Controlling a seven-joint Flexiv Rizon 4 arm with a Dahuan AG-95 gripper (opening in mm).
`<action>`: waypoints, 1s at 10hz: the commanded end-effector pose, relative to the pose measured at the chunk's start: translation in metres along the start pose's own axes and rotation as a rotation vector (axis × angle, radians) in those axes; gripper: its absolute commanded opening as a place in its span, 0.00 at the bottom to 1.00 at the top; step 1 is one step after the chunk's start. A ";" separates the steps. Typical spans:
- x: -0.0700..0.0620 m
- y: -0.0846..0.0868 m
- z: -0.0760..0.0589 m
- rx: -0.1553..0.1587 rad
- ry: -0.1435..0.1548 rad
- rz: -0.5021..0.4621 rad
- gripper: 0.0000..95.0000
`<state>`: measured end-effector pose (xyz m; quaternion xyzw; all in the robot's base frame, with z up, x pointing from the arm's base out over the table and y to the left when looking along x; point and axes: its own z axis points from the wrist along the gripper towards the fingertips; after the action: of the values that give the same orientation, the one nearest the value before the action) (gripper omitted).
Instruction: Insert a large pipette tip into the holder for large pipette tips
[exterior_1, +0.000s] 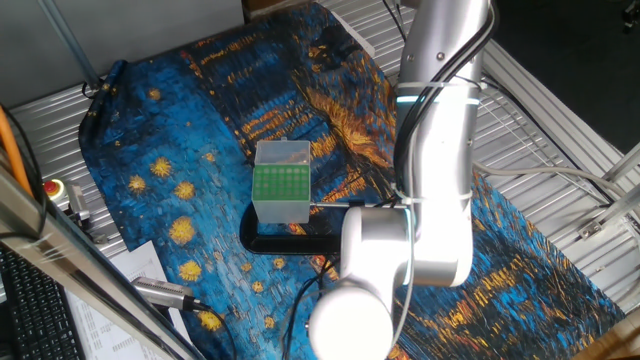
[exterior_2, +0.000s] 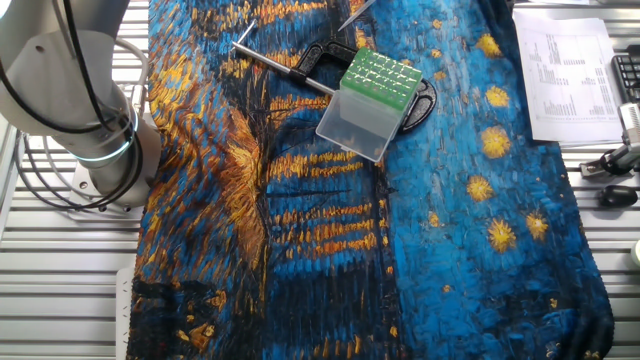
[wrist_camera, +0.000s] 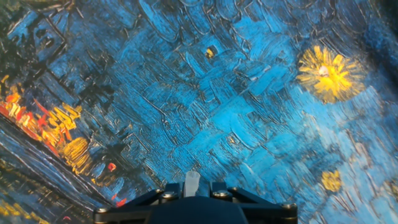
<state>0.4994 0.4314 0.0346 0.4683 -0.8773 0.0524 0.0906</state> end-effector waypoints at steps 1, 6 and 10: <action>0.001 0.001 0.004 -0.002 0.000 -0.002 0.20; 0.002 0.002 0.005 -0.021 -0.005 -0.034 0.20; 0.004 0.004 0.008 -0.026 -0.015 -0.040 0.20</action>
<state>0.4931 0.4315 0.0244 0.4838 -0.8687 0.0408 0.0983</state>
